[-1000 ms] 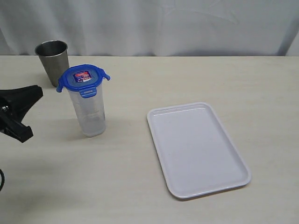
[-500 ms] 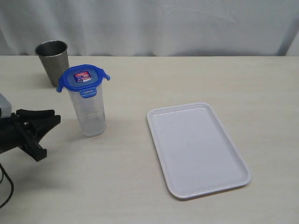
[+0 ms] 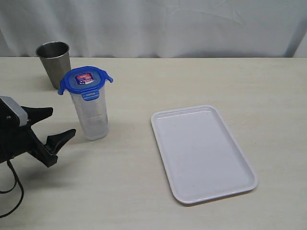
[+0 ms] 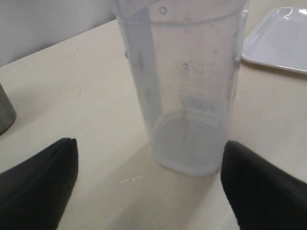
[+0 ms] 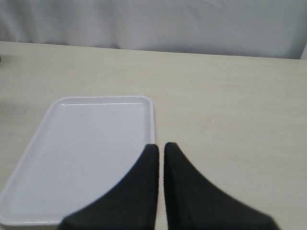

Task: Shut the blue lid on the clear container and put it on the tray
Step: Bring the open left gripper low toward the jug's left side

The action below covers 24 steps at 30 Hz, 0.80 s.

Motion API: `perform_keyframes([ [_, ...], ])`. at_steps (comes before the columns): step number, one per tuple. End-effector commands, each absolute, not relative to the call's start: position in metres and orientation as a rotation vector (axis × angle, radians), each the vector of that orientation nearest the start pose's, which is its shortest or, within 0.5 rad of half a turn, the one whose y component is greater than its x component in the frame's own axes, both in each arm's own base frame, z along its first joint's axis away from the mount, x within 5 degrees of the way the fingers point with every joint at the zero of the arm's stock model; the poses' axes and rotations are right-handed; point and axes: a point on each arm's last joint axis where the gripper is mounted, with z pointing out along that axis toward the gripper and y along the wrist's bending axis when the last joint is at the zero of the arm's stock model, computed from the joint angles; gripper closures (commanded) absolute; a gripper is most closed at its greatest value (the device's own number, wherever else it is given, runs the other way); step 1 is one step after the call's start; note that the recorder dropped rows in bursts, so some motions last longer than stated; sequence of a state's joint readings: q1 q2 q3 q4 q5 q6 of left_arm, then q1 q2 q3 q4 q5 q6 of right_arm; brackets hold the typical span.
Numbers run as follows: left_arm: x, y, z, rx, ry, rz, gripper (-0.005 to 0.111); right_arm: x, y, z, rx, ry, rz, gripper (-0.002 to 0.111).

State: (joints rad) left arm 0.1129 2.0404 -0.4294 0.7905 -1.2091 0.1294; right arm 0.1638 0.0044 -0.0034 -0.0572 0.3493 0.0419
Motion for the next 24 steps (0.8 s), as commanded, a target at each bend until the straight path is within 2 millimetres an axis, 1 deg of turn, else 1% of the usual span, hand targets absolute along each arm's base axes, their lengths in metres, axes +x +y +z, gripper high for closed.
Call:
perform_keyframes([
  [1,0.265,-0.032,0.080,0.720,1.759,-0.355,0.023,0.053,0.007,0.182,-0.151,1.824,0.089,0.104],
  [8,0.267,-0.029,0.080,0.674,1.774,-0.334,0.004,0.053,0.007,0.182,-0.151,1.824,0.089,0.104],
  [12,0.267,-0.029,0.080,0.679,1.772,-0.338,0.003,0.053,0.007,0.182,-0.151,1.824,0.089,0.104],
  [14,0.271,-0.030,0.081,0.686,1.757,-0.343,0.003,0.053,0.007,0.182,-0.151,1.824,0.089,0.104],
  [16,0.276,-0.032,0.079,0.736,1.732,-0.372,0.003,0.053,0.007,0.182,-0.151,1.824,0.089,0.104],
  [20,0.285,-0.037,0.067,0.783,1.728,-0.459,0.003,0.053,0.007,0.182,-0.151,1.824,0.089,0.104],
  [24,0.293,-0.037,0.058,0.798,1.725,-0.469,0.003,0.053,0.007,0.182,-0.151,1.824,0.089,0.104],
])
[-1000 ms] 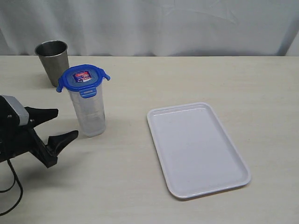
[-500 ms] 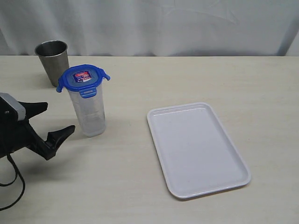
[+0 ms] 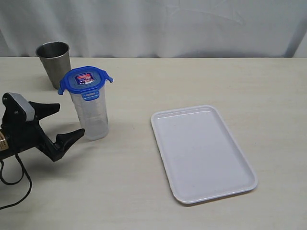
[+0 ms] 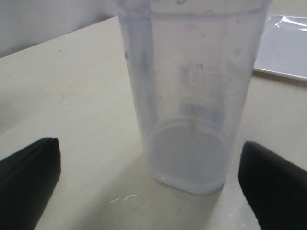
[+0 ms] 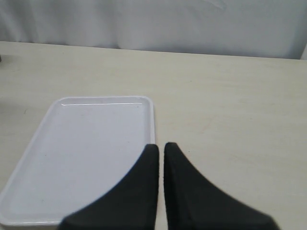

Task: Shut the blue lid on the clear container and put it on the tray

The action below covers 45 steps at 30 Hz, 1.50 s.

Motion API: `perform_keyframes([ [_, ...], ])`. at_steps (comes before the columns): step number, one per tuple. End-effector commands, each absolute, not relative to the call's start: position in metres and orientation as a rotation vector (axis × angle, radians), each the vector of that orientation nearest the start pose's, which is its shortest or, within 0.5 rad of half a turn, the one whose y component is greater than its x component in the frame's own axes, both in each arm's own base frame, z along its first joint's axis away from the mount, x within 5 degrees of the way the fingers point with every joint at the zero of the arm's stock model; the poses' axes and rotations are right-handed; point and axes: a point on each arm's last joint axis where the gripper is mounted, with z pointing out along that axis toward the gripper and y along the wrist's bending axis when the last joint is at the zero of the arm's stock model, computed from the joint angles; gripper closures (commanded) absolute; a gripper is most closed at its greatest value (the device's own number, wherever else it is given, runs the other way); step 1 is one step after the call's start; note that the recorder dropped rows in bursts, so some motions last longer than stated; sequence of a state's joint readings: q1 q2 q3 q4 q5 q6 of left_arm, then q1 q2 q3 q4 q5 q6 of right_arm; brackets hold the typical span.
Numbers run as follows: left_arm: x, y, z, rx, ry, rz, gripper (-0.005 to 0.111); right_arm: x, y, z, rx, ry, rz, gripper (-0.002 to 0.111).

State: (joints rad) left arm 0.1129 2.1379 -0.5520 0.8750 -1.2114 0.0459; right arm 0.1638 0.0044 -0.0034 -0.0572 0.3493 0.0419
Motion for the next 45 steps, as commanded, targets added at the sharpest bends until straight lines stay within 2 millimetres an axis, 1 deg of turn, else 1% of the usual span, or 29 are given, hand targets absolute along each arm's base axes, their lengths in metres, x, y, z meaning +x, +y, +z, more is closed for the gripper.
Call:
perform_keyframes([
  [1,0.295,-0.037,0.057,0.808,1.720,-0.475,0.003,0.053,0.007,0.182,-0.151,1.824,0.089,0.104],
  [4,0.299,-0.040,0.053,0.865,1.693,-0.514,0.003,0.053,0.007,0.182,-0.151,1.824,0.089,0.104],
  [7,0.306,-0.045,0.055,0.882,1.672,-0.555,0.003,0.053,0.007,0.182,-0.151,1.824,0.089,0.104],
  [14,0.324,-0.066,0.062,0.931,1.591,-0.552,0.003,0.053,0.007,0.182,-0.151,1.824,0.089,0.104],
  [18,0.332,-0.075,0.058,0.953,1.568,-0.561,0.003,0.053,0.007,0.182,-0.151,1.824,0.089,0.104],
  [23,0.341,-0.080,0.054,0.958,1.554,-0.563,0.003,0.053,0.007,0.182,-0.151,1.824,0.089,0.104],
  [28,0.342,-0.079,0.048,0.938,1.575,-0.564,0.003,0.053,0.007,0.182,-0.151,1.824,0.089,0.104],
  [36,0.341,-0.079,0.048,0.941,1.573,-0.564,0.003,0.053,0.007,0.182,-0.151,1.824,0.089,0.104],
  [45,0.338,-0.081,0.047,0.991,1.557,-0.591,0.003,0.053,0.007,0.182,-0.151,1.824,0.089,0.104],
])
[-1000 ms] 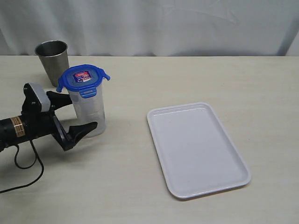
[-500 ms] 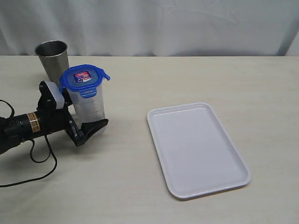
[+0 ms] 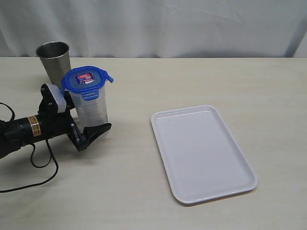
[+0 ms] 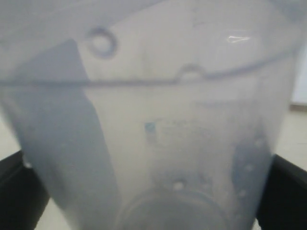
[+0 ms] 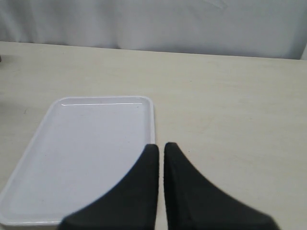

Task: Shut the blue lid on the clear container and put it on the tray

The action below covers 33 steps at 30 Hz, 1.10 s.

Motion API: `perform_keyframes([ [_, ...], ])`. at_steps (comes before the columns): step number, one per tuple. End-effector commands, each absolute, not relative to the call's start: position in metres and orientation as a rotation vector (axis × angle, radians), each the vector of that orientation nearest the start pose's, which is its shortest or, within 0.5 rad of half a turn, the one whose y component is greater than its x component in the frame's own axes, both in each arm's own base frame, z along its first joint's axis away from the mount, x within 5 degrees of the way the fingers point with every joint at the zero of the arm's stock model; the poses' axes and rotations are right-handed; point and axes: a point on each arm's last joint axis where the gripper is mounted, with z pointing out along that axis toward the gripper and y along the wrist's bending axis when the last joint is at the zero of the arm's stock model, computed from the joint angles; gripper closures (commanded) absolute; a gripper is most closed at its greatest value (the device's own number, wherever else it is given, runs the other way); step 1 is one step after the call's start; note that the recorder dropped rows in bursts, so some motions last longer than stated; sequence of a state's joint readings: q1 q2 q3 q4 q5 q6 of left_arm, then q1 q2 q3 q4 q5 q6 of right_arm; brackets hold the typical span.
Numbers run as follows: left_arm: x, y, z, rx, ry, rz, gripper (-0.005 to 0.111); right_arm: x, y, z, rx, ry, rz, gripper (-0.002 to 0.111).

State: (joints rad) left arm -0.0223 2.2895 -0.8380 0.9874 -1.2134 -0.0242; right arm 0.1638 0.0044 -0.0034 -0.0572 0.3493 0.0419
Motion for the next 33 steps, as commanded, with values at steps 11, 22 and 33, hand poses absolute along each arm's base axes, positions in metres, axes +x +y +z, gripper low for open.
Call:
perform_keyframes([
  [11,0.3423,-0.0785,0.0479,0.929,1.577,-0.557,0.004,0.0530,0.0071,0.1820,-0.151,1.824,0.089,0.104],
  [22,0.3429,-0.0781,0.0480,0.918,1.582,-0.555,0.004,0.0530,0.0071,0.1820,-0.151,1.824,0.089,0.104],
  [33,0.3421,-0.0787,0.0478,0.847,1.636,-0.638,0.004,0.0530,0.0071,0.1820,-0.151,1.824,0.089,0.104],
])
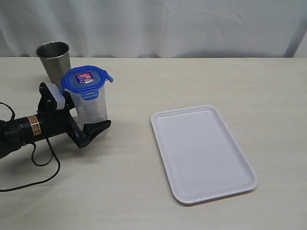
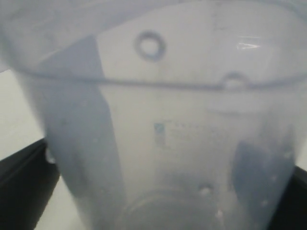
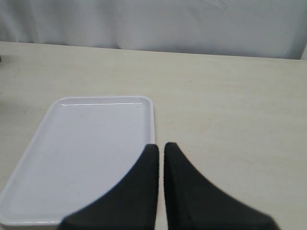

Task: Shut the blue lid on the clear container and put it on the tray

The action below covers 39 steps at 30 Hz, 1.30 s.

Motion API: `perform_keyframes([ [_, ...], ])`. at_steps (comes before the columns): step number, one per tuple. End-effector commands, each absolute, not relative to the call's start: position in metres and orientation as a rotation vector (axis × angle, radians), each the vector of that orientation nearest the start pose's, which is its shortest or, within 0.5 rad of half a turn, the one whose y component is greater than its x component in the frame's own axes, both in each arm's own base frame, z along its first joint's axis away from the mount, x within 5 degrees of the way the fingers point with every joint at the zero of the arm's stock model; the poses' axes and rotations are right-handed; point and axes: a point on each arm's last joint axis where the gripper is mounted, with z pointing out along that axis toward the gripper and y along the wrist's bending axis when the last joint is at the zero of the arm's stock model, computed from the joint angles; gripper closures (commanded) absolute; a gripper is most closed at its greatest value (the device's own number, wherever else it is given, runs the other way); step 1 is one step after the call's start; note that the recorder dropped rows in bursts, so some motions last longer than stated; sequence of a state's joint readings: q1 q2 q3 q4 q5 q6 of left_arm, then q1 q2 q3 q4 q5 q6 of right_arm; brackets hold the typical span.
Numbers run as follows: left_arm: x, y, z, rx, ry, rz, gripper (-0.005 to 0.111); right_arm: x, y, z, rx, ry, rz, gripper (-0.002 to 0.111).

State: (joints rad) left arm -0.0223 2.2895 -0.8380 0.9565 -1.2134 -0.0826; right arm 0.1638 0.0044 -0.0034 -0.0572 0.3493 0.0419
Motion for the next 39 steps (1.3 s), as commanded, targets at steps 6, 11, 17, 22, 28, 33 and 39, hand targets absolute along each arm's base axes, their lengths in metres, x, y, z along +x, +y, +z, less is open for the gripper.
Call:
perform_keyframes([
  [6,0.344,-0.080,0.053,0.836,1.634,-0.666,0.004,0.053,0.007,0.182,-0.151,1.824,0.089,0.104],
  [11,0.343,-0.081,0.056,0.858,1.623,-0.672,0.004,0.053,0.007,0.182,-0.151,1.824,0.089,0.104],
  [17,0.343,-0.085,0.060,0.871,1.606,-0.674,0.004,0.053,0.007,0.182,-0.151,1.824,0.089,0.104],
  [22,0.343,-0.086,0.064,0.874,1.595,-0.670,0.004,0.053,0.007,0.182,-0.151,1.824,0.089,0.104],
  [28,0.343,-0.086,0.064,0.874,1.595,-0.670,0.004,0.053,0.007,0.182,-0.151,1.824,0.089,0.104],
  [33,0.343,-0.086,0.064,0.874,1.595,-0.670,0.004,0.053,0.007,0.182,-0.151,1.824,0.089,0.104],
  [39,0.345,-0.085,0.065,0.856,1.599,-0.661,0.010,0.053,0.007,0.182,-0.151,1.824,0.089,0.104],
])
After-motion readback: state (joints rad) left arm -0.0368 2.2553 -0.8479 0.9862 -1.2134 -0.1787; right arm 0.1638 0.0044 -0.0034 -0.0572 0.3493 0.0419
